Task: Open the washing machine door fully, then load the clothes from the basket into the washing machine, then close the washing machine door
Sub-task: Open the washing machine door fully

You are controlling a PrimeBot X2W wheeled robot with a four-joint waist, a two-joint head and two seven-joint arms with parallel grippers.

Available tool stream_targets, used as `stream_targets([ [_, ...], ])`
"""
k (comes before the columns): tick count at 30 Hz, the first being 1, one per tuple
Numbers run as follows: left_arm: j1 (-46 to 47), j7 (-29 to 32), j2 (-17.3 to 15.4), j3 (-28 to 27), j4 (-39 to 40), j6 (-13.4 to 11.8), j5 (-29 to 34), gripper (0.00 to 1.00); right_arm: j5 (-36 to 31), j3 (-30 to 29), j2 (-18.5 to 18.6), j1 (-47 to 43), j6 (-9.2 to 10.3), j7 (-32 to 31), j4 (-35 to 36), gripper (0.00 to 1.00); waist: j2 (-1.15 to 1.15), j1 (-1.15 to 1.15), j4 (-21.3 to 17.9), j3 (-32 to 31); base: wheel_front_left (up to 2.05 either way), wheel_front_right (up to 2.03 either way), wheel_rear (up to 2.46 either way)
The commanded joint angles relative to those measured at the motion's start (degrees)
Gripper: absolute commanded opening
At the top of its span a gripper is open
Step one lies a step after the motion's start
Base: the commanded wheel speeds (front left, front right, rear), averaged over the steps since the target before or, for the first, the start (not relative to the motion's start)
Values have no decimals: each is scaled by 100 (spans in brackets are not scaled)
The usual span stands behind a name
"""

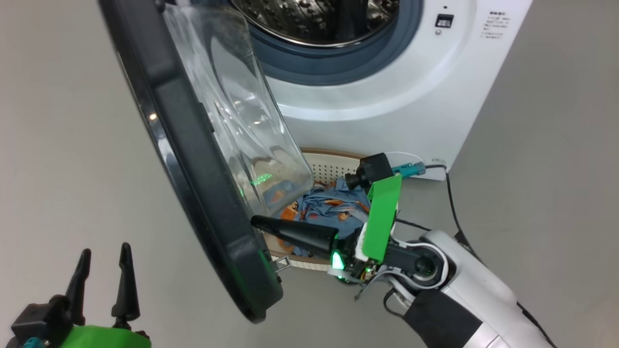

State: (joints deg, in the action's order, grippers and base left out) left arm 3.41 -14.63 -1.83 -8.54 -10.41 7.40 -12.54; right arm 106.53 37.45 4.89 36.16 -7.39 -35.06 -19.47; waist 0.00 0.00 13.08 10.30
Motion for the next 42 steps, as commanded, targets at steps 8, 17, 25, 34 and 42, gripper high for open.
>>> stream_targets([
  [8, -16, -37, -105, -132, 89, 0, -97, 100, 221, 567, -201, -129, -10, 568, 67, 0, 0, 0, 174, -161, 0, 0, 0],
  [17, -89, -37, -105, -218, -8, 3, -281, 100, 43, 570, -201, -318, -10, 883, 145, 0, 0, 0, 30, -362, 0, 0, 0],
  [25, -196, -37, -105, -453, 48, 6, -116, 100, -1244, -31, -125, -770, -10, 1344, 753, 78, 0, 0, -225, -590, 0, 0, 0],
  [34, -288, -37, -105, -591, 85, 5, -66, 100, -2438, -92, 517, -1113, -10, 2610, 1626, 100, 0, 0, -353, -728, 0, 0, 0],
  [42, -407, -37, -105, -585, 82, 0, 44, 100, -3899, 502, 1649, -1237, -10, 4778, 1409, 100, 0, 0, -437, -798, 0, 0, 0],
])
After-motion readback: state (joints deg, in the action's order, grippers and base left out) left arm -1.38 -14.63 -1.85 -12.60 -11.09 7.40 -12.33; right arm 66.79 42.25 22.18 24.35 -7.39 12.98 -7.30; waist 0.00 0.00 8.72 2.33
